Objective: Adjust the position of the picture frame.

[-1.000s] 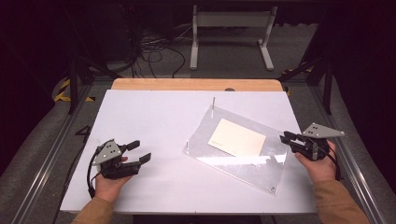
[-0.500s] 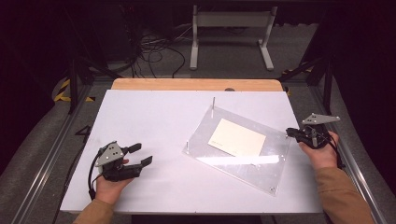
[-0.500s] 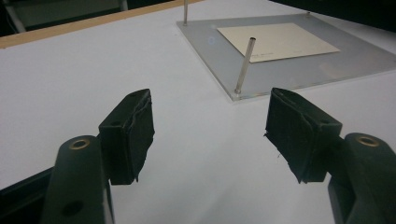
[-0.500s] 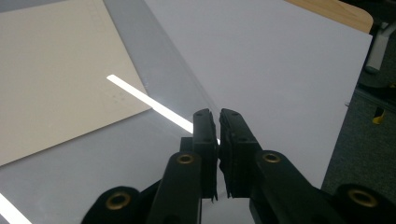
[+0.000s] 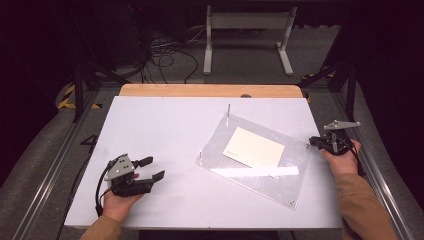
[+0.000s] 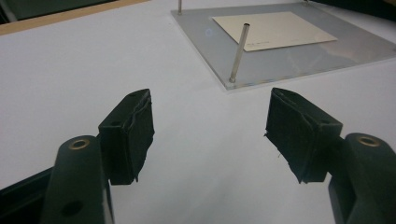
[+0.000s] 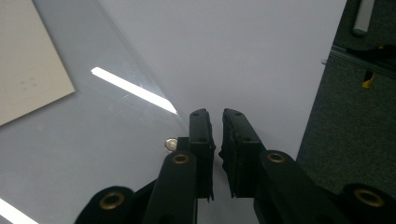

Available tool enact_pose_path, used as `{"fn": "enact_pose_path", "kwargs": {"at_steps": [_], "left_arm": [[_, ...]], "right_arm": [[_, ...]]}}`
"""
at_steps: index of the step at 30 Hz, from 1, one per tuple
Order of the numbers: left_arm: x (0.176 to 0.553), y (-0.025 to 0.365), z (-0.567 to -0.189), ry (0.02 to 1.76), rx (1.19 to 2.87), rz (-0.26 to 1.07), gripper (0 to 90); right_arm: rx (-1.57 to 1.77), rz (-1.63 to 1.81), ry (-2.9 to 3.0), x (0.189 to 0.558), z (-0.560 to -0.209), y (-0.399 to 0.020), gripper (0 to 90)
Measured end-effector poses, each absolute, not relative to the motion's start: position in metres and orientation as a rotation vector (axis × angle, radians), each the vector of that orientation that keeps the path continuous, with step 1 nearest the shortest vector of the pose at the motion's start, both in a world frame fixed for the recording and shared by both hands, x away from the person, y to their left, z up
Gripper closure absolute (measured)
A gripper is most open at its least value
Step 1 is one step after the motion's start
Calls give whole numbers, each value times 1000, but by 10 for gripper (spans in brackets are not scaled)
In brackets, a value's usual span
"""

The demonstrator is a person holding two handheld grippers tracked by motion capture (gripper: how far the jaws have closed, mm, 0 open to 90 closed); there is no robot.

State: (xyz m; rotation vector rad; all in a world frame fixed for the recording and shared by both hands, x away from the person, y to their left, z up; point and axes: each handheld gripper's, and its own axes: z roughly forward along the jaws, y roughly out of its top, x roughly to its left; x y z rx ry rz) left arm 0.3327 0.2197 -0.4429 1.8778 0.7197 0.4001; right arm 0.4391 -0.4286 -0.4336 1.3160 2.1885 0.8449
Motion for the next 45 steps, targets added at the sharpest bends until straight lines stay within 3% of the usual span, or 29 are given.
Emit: {"fn": "enact_pose_path", "kwargs": {"at_steps": [3,34,45], "left_arm": [[331,223,-442,745,1857,390,325],[334,216,-444,735,1882,370,324],[338,211,-444,728,1889,366,323]], "right_arm": [[1331,827,2194,442,-438,-433,894],[1311,831,2267,438,-439,-431,900],[1245,863,2354,436,-439,-412,900]]}}
